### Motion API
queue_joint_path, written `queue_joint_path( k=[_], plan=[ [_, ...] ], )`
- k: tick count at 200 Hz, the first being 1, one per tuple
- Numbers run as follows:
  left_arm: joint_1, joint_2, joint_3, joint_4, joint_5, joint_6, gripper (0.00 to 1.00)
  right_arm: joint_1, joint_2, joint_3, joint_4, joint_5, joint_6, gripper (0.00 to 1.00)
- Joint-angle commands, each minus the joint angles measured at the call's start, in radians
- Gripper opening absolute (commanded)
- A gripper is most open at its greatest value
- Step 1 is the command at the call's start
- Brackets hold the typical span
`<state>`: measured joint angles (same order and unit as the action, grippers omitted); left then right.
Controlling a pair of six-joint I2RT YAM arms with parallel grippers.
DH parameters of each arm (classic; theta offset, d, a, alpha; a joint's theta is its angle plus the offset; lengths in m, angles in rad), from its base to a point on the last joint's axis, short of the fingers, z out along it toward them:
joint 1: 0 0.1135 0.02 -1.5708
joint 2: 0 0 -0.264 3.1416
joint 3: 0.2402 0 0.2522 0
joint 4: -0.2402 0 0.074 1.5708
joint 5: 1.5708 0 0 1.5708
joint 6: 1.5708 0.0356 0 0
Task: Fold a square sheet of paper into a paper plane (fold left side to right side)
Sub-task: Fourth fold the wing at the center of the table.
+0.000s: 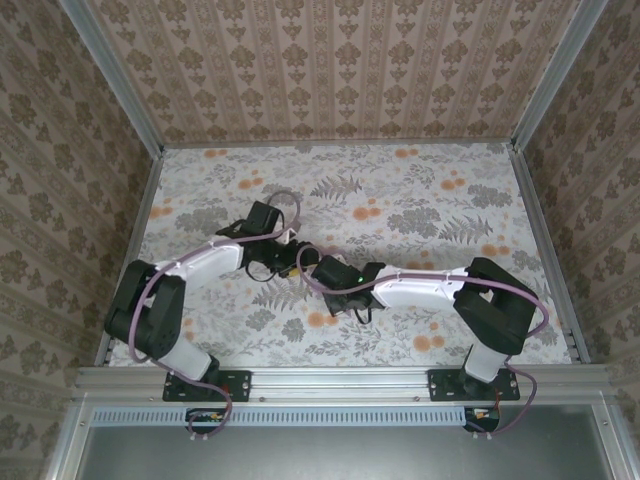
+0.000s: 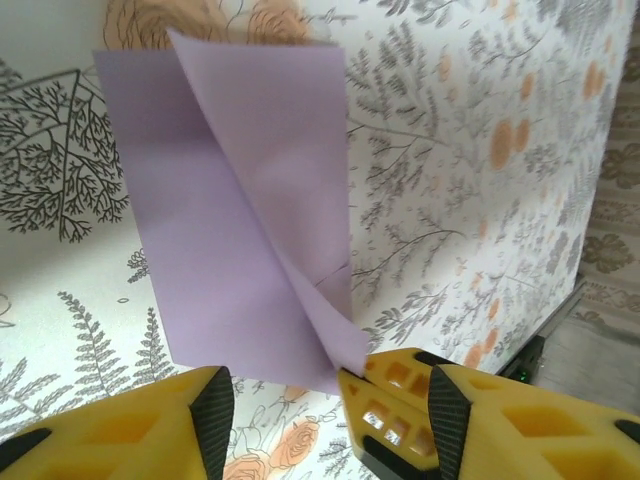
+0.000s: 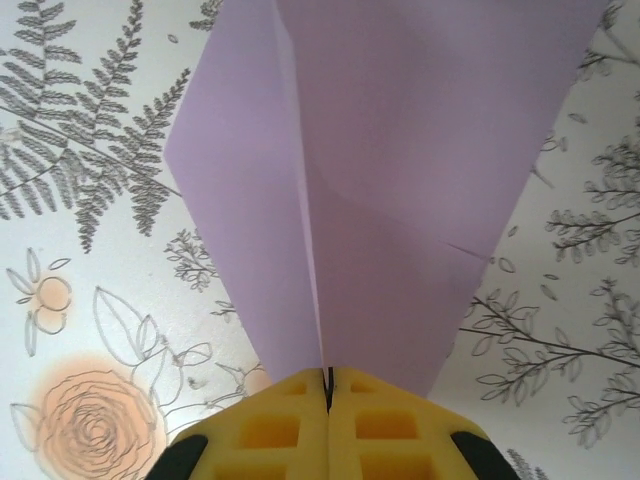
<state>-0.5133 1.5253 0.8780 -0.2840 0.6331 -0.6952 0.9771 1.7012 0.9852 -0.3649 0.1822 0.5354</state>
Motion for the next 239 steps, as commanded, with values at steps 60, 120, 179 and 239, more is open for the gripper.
queue_joint_path(
  k=[60,120,179,239],
  plan=[
    [-0.016,0.034,-0.092,0.105,0.049,-0.039,0.34,-0.057,-0.038,-0.083,0.114,-0.27,0.061,0.0],
    [-0.078,0.147,-0.041,0.151,0.053,-0.052,0.34,-0.121,-0.088,-0.184,0.243,-0.376,0.119,0.0],
    [-0.113,0.22,-0.003,0.172,0.051,-0.062,0.39,-0.167,-0.092,-0.236,0.329,-0.457,0.159,0.0],
    [-0.12,0.249,0.009,0.154,0.035,-0.056,0.4,-0.202,-0.095,-0.289,0.41,-0.504,0.209,0.0]
  ],
)
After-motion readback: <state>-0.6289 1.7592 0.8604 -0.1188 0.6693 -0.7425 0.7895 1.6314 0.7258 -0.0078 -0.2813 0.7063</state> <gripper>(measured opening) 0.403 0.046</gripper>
